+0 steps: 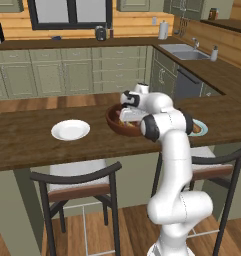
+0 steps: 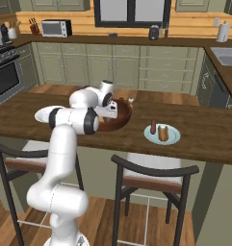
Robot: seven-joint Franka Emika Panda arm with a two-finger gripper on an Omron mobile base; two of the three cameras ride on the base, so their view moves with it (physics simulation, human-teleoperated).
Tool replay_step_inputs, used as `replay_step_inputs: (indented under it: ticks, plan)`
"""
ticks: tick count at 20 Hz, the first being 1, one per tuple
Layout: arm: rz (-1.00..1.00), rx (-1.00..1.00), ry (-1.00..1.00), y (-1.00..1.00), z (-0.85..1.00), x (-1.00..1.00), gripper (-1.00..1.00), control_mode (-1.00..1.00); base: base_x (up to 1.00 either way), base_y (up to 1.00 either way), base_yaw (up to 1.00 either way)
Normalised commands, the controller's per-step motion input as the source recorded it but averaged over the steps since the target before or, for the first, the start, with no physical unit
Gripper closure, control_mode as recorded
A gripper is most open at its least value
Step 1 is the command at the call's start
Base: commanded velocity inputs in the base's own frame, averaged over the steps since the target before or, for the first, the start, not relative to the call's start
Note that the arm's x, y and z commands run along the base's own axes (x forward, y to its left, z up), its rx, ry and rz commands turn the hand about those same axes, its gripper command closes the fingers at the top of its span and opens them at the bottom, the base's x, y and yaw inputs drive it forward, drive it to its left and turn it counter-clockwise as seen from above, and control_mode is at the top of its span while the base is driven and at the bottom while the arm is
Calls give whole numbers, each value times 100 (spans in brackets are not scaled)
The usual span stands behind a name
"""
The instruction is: Place one bun and one sausage from the bowl on each plate.
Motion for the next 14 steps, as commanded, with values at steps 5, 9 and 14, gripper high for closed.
replay_step_inputs:
  ticks: [5,9,14]
  plan:
    - [-13,-8,4,5,-92,17,100,-100,0,0,0]
    - [-4,-16,5,16,-75,17,100,-100,0,0,0]
    - [0,-34,17,26,-97,-26,100,-100,0,0,0]
